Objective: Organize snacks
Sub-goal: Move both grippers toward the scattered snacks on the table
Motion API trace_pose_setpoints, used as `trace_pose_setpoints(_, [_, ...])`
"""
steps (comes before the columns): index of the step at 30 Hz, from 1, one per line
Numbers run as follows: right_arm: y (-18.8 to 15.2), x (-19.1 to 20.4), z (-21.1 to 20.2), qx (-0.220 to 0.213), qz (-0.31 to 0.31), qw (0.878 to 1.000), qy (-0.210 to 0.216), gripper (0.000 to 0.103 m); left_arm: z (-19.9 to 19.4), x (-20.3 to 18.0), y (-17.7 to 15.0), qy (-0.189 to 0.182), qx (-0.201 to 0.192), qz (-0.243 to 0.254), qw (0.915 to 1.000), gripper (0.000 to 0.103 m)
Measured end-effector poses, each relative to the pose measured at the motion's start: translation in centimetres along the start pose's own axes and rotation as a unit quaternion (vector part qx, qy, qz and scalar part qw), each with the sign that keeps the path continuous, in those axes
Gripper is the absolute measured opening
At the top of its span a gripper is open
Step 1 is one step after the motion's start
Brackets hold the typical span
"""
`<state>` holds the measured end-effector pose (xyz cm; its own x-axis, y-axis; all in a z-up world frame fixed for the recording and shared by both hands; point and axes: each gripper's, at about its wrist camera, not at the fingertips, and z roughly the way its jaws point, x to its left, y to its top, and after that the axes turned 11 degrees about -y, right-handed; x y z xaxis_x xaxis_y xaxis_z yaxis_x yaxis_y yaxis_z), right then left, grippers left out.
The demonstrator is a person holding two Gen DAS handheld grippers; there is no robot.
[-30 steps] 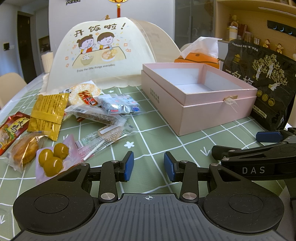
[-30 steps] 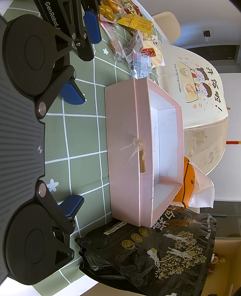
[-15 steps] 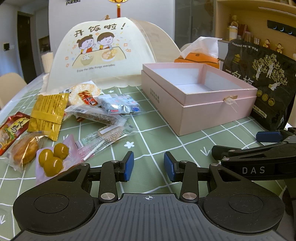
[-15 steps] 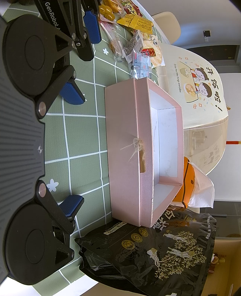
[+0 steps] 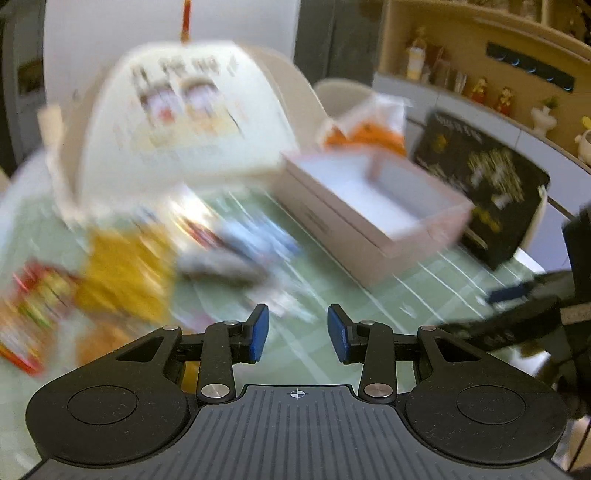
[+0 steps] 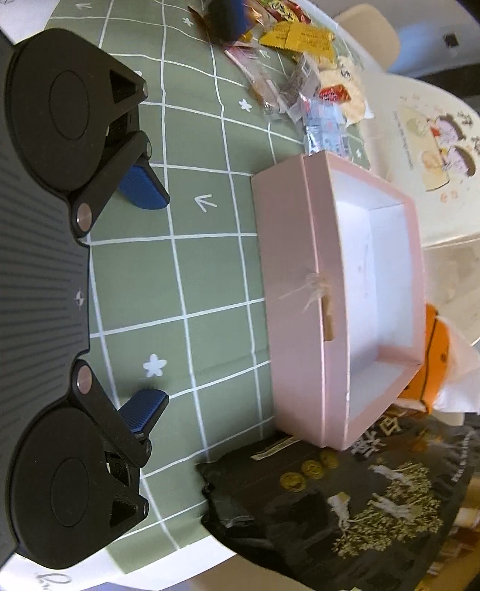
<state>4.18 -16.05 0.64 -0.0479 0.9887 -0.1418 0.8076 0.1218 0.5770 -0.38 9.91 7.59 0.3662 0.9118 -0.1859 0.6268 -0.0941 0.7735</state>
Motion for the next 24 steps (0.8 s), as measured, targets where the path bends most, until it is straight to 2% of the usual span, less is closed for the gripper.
trace_pose_setpoints(3, [0.2,0.7,-0.2,0.011,-0.002,1.0,-0.006,0.103,-2.1,6.0,2.0,0.018,-0.004,-0.014,0.9997,0.041])
trace_pose_setpoints(5, [0.5,1.8,-0.6,0.021,-0.004,1.0,-0.023,0.102,-2.9,11.0,2.9,0.044,0.001,-0.035,0.9984,0.041])
trace_pose_setpoints(6, [0.5,2.5,-1.1,0.016,0.004,0.999,-0.036,0.095,-3.1,14.0,3.2,0.069,0.008,-0.053,0.9962,0.04])
trace_pose_setpoints(9, [0.8,4.9,-3.3,0.002,0.015,0.999,-0.035,0.094,-3.4,21.7,3.3,0.096,0.039,-0.129,0.9863,0.04])
trace_pose_setpoints(12, [1.2,7.9,-6.0,-0.028,0.008,0.999,-0.022,0.094,-3.2,26.7,2.9,0.08,0.041,-0.191,0.9775,0.04])
trace_pose_setpoints(14, [1.5,9.6,-7.3,-0.037,0.005,0.999,-0.015,0.094,-2.1,29.0,2.6,0.047,0.053,-0.223,0.9722,0.04])
trace_pose_setpoints(16, [1.9,11.5,-8.0,-0.032,-0.002,0.999,-0.006,0.094,-1.0,29.1,2.5,0.036,0.069,-0.202,0.9762,0.042])
trace_pose_setpoints(18, [1.8,13.0,-8.6,-0.035,-0.013,0.999,-0.004,0.094,-0.3,27.8,2.2,0.025,0.091,-0.152,0.9838,0.045])
trace_pose_setpoints(20, [1.9,14.6,-9.2,-0.042,-0.028,0.999,-0.008,0.094,-0.4,26.6,1.9,-0.006,0.107,-0.111,0.9881,0.047])
trace_pose_setpoints(22, [2.4,16.0,-9.3,-0.044,-0.039,0.998,-0.006,0.094,-0.9,24.9,1.3,-0.026,0.125,-0.061,0.99,0.047])
trace_pose_setpoints(24, [2.7,17.7,-9.3,-0.044,-0.055,0.997,0.006,0.094,-1.3,23.1,0.7,-0.031,0.135,-0.026,0.99,0.048])
